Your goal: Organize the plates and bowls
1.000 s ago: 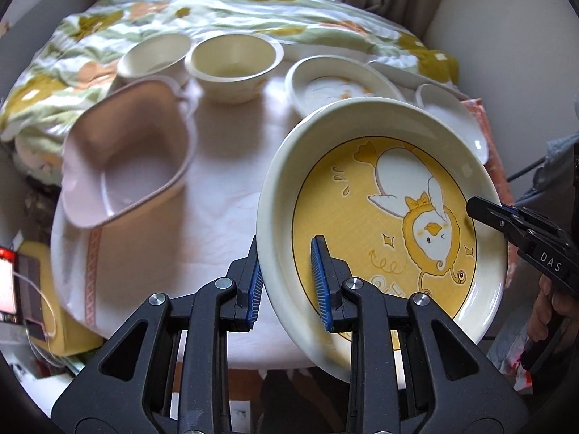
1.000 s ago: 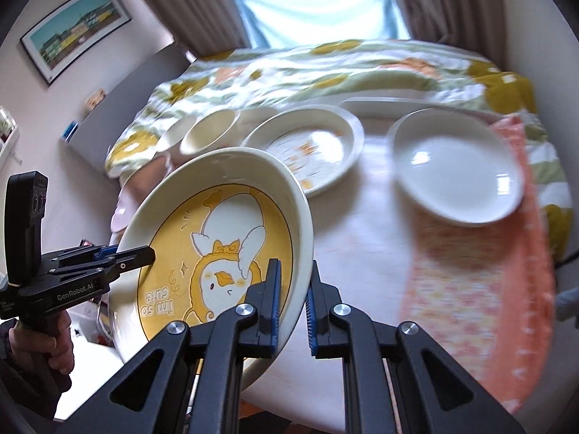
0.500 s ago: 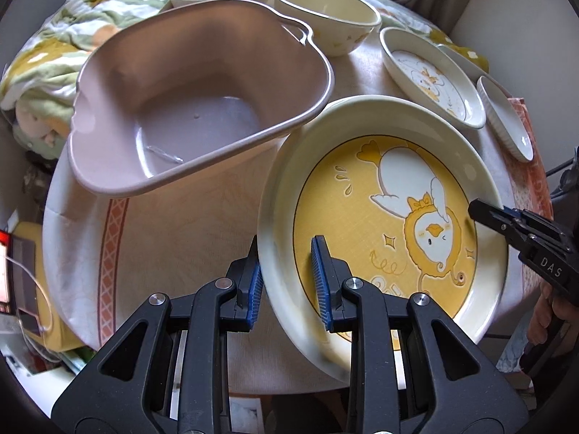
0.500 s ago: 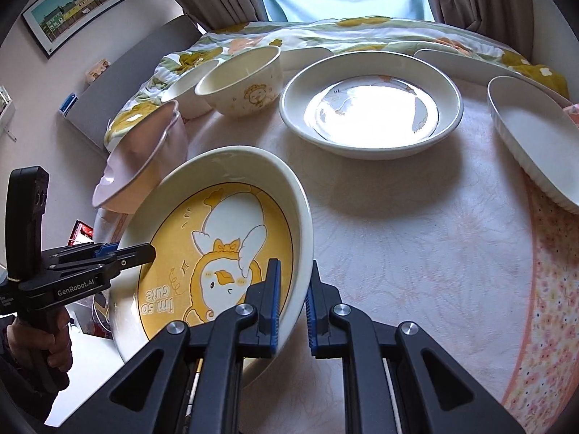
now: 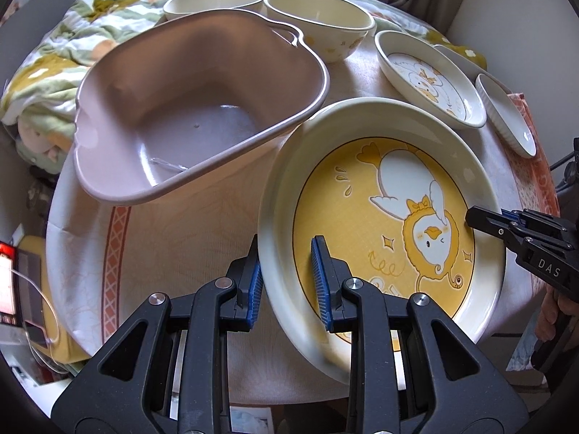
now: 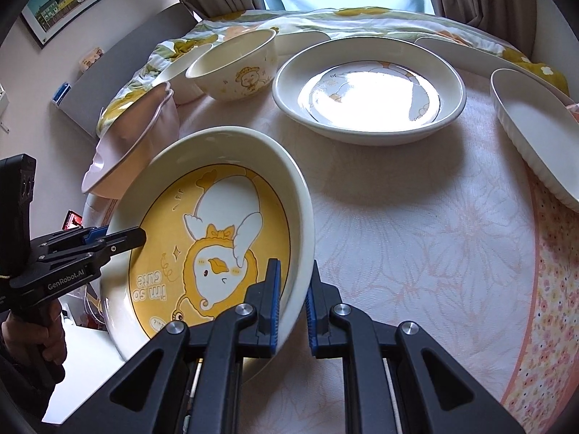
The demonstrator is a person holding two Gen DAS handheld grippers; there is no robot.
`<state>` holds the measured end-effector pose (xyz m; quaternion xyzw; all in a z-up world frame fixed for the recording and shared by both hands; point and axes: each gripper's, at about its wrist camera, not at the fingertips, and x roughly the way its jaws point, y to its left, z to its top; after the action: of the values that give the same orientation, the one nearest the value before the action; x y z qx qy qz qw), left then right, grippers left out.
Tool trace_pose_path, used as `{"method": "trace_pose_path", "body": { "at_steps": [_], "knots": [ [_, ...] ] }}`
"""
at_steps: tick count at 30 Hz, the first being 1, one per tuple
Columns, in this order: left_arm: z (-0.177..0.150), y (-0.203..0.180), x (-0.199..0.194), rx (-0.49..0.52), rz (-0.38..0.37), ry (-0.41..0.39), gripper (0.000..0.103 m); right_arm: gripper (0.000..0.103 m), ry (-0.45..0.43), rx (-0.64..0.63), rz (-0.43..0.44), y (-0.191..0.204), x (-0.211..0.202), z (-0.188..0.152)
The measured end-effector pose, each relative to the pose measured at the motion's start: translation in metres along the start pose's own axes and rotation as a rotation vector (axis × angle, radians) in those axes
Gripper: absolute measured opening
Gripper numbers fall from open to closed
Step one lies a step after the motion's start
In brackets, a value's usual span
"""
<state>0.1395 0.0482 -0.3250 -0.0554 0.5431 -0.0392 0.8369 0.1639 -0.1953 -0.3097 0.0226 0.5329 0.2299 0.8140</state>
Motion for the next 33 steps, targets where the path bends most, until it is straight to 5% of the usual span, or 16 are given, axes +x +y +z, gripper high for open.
{"method": "trace_pose_path", "body": {
  "at_steps": [12,15,16,17,19,21,22,27,29,33],
  "knots": [
    [-0.001,-0.004,0.0,-0.017,0.017,0.008,0.022,0.013,0.005,-0.012,0.007,0.001,0.002,0.0],
    [0.001,-0.005,-0.004,-0.017,0.055,0.006,0.031,0.013,-0.001,-0.013,-0.005,0.002,0.002,0.0],
    [0.001,-0.006,-0.006,-0.012,0.079,0.002,0.044,0.014,-0.002,-0.009,-0.013,0.002,0.001,0.0],
    [0.002,-0.006,-0.008,-0.009,0.102,-0.003,0.063,0.021,-0.002,-0.005,-0.025,0.001,0.0,0.001],
    [0.002,-0.005,-0.018,-0.012,0.127,-0.025,0.077,0.045,-0.016,0.004,-0.044,-0.001,-0.005,0.003],
    [0.004,-0.004,-0.032,-0.02,0.137,-0.042,0.08,0.09,-0.043,0.019,-0.029,-0.004,-0.015,0.006],
    [0.005,-0.005,-0.039,-0.021,0.142,-0.049,0.084,0.097,-0.058,0.026,-0.021,-0.004,-0.021,0.007],
    [0.016,-0.013,-0.093,-0.025,0.165,-0.182,0.091,0.101,-0.134,0.009,-0.061,0.001,-0.063,0.015],
    [0.025,-0.019,-0.119,-0.027,0.152,-0.251,0.103,0.101,-0.175,-0.003,-0.076,0.003,-0.086,0.019],
    [0.053,-0.038,-0.156,0.019,0.086,-0.377,0.103,0.101,-0.299,-0.002,-0.121,-0.002,-0.144,0.027]
  ]
}}
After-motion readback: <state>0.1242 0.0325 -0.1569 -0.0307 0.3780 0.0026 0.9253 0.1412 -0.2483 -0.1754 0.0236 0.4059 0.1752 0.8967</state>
